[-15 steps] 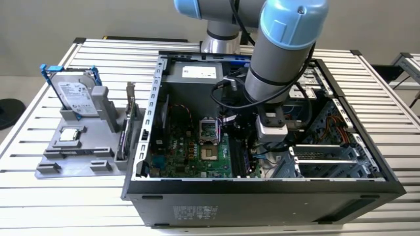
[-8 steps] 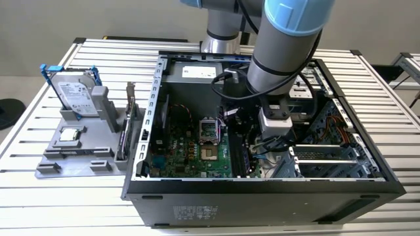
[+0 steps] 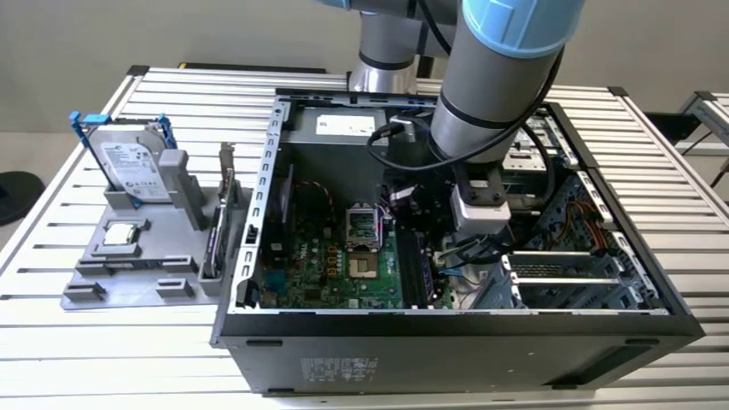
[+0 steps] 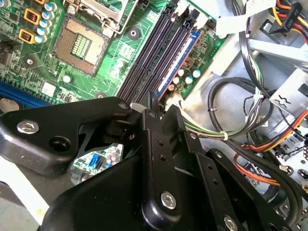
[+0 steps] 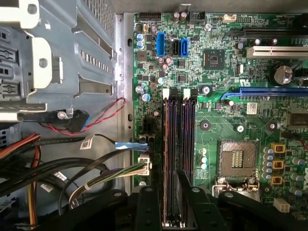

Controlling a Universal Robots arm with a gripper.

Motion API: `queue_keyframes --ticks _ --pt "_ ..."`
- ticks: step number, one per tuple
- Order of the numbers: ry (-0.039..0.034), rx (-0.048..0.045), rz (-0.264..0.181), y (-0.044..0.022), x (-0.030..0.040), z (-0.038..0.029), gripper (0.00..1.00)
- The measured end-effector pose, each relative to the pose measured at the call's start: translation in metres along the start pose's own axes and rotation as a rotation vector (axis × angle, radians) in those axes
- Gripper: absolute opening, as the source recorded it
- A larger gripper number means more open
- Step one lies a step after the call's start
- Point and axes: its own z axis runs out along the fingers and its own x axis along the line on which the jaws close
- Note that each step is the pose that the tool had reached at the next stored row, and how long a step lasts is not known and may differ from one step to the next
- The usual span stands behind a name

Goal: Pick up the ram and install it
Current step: 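Press down the ram until it locks into place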

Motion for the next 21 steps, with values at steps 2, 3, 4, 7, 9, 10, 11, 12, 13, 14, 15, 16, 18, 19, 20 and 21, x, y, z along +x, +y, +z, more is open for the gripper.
queue_keyframes --ticks 2,3,4,7,9,10,11,12,13,14,15,16,18,19,20,21 --pt "-0.0001 -0.0002 0.000 0.0001 0.0000 -0.0001 0.00" --pt "0.0000 0.0000 0.000 0.0001 0.0000 0.0000 0.00" --pt "0.0000 0.0000 0.000 0.0001 0.0000 0.0000 0.00" --pt "0.0000 -0.0001 0.000 0.0004 0.0000 0.0000 0.00" --pt "0.0000 0.0000 0.000 0.0005 0.0000 0.0000 0.00" --pt "0.0000 0.0000 0.000 0.0005 0.0000 0.0000 0.00" --pt "0.0000 0.0000 0.000 0.0005 0.0000 0.0000 0.00" --pt "0.0000 -0.0001 0.000 0.0005 0.0000 0.0000 0.00" --pt "0.0000 0.0000 0.000 0.0005 0.0000 0.0000 0.00" --pt "0.0000 0.0000 0.000 0.0006 0.0000 0.0000 0.00" --pt "0.0000 -0.0001 0.000 0.0006 0.0000 0.0000 0.00" --pt "0.0000 -0.0001 0.000 0.0006 0.0000 0.0000 0.00" --pt "0.0000 0.0000 -0.002 0.0006 0.0000 0.0000 0.00" --pt "-0.0003 0.0000 -0.010 0.0006 0.0000 0.0000 0.00" --pt "-0.0007 0.0000 -0.021 0.0006 0.0000 0.0000 0.00" --pt "-0.0011 0.0000 -0.034 0.0006 -0.0001 0.0000 0.00"
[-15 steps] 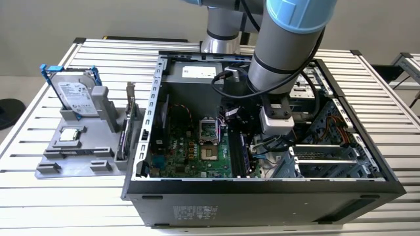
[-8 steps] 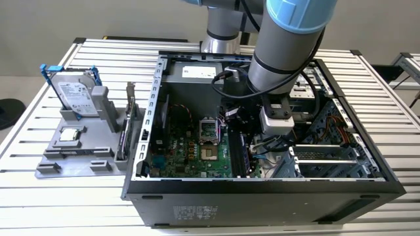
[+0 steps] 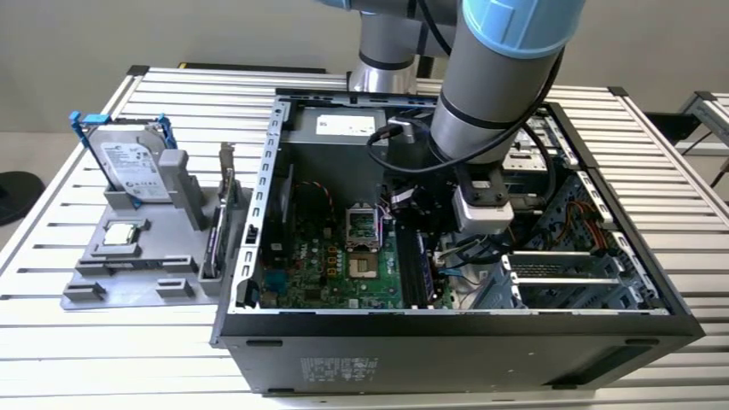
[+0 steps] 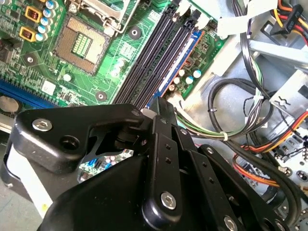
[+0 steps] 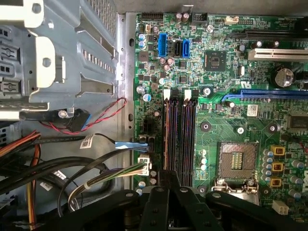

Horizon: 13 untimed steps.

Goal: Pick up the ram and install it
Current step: 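Press down the ram until it locks into place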

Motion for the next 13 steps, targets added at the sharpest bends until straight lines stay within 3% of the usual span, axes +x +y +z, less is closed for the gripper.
queue_keyframes --ticks 13 --pt "-0.0065 0.0000 -0.204 -0.0003 0.0000 0.0000 0.00"
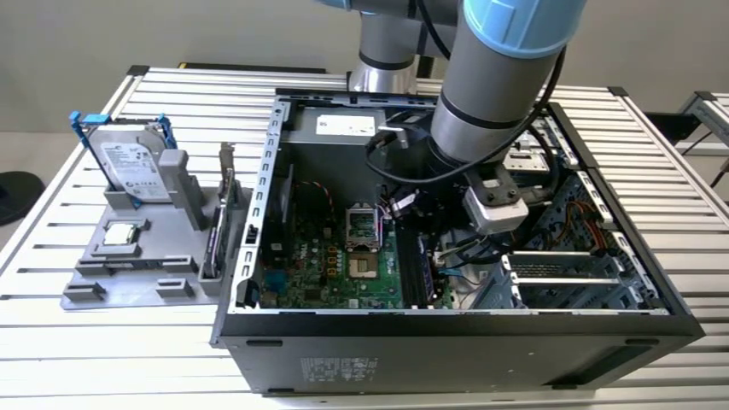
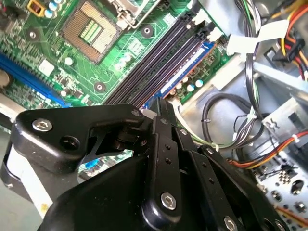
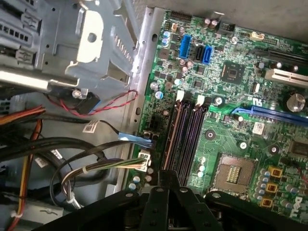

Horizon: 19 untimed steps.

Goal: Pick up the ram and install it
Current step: 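Press down the ram until it locks into place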

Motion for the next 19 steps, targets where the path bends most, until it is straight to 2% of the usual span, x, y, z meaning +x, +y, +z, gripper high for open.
queue_keyframes --ticks 19 --pt "-0.0099 -0.0001 -0.310 -0.0004 0.0001 0.0000 0.00"
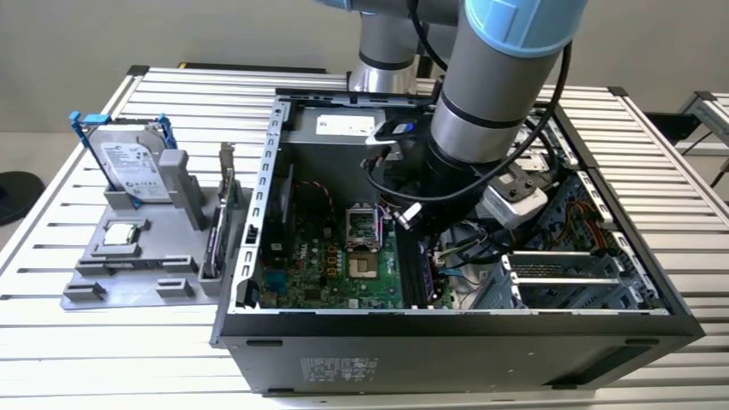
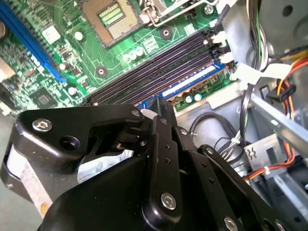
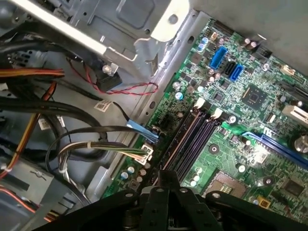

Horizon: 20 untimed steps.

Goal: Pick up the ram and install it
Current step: 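Press down the ram until it locks into place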

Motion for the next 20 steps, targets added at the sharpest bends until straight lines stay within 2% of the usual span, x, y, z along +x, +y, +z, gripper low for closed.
queue_keyframes --ticks 20 --pt "-0.0101 0.0000 -0.312 -0.0003 0.0001 0.0000 0.00"
